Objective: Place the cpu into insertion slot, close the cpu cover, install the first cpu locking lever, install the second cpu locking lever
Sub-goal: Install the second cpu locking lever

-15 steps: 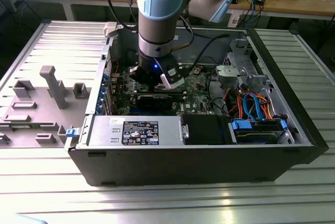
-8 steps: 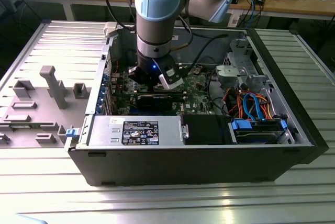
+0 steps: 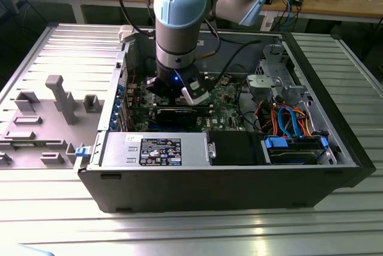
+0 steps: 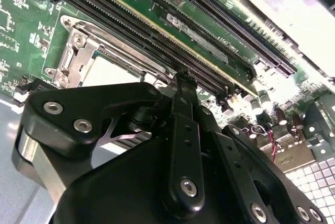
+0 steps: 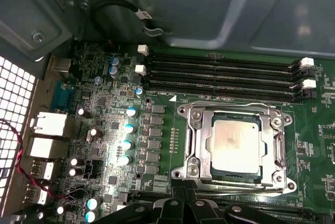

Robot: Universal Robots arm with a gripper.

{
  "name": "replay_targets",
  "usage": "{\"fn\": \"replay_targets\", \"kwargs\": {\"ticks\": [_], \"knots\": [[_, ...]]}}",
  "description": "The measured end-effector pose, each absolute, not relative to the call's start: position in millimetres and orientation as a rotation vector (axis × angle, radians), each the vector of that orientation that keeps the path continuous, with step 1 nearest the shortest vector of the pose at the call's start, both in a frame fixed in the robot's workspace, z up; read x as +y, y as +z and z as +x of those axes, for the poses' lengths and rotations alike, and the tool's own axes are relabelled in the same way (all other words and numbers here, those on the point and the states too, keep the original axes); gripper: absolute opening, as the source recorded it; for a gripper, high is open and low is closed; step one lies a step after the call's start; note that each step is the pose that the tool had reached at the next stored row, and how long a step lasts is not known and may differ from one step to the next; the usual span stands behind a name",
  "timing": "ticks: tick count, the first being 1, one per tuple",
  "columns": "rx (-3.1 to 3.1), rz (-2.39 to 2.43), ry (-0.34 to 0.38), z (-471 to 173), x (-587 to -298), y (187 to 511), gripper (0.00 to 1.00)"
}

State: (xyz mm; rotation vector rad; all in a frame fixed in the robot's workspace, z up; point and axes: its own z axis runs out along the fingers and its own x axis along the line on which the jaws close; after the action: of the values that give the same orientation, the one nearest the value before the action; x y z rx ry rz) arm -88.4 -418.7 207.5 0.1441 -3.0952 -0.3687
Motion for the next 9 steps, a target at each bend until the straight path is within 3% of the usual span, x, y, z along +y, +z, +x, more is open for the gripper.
{"fn": "replay_targets", "kwargs": {"ticks": [9], "knots": [[-3.092, 0.145, -0.411, -91.5, -419.7, 202.8, 0.11]]}}
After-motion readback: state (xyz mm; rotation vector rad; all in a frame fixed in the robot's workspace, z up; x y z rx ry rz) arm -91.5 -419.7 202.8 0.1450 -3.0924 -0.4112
